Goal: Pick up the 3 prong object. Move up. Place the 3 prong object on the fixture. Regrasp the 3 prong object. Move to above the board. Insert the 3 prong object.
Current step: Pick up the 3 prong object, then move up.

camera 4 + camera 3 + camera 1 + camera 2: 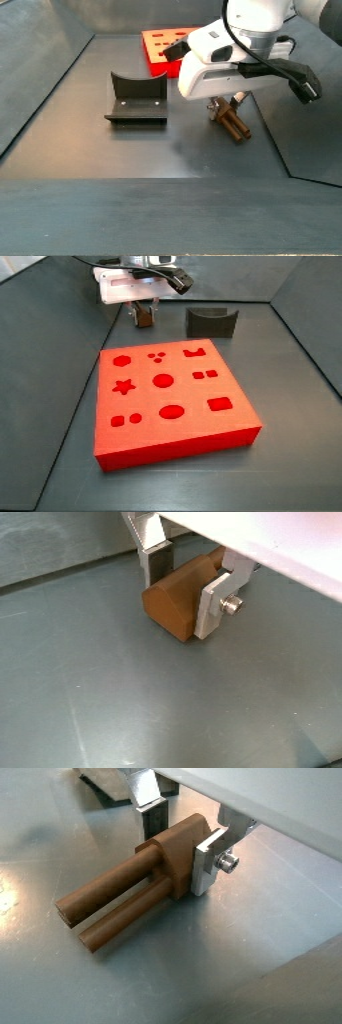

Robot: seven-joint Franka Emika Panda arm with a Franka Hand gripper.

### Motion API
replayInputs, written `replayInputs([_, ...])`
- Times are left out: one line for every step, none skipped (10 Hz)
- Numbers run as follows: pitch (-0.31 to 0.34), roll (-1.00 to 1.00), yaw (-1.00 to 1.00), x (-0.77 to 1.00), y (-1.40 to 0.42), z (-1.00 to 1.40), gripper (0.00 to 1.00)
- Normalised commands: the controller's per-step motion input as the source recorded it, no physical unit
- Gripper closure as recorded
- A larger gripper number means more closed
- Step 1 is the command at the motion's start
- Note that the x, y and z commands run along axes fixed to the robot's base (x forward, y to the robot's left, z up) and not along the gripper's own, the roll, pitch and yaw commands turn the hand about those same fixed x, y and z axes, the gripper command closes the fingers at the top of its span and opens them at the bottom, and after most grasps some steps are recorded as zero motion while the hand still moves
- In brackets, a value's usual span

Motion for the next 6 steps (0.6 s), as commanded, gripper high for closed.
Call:
replayInputs([0.0, 0.0, 0.0, 0.0, 0.0, 0.0, 1.0])
replayInputs([0.0, 0.0, 0.0, 0.0, 0.0, 0.0, 1.0])
replayInputs([0.0, 0.0, 0.0, 0.0, 0.0, 0.0, 1.0])
replayInputs([0.0, 0.0, 0.0, 0.0, 0.0, 0.83, 1.0])
replayInputs([0.024, 0.0, 0.03, -0.05, 0.01, 0.8, 1.0])
replayInputs([0.047, -0.02, 0.04, -0.06, 0.0, 0.71, 1.0])
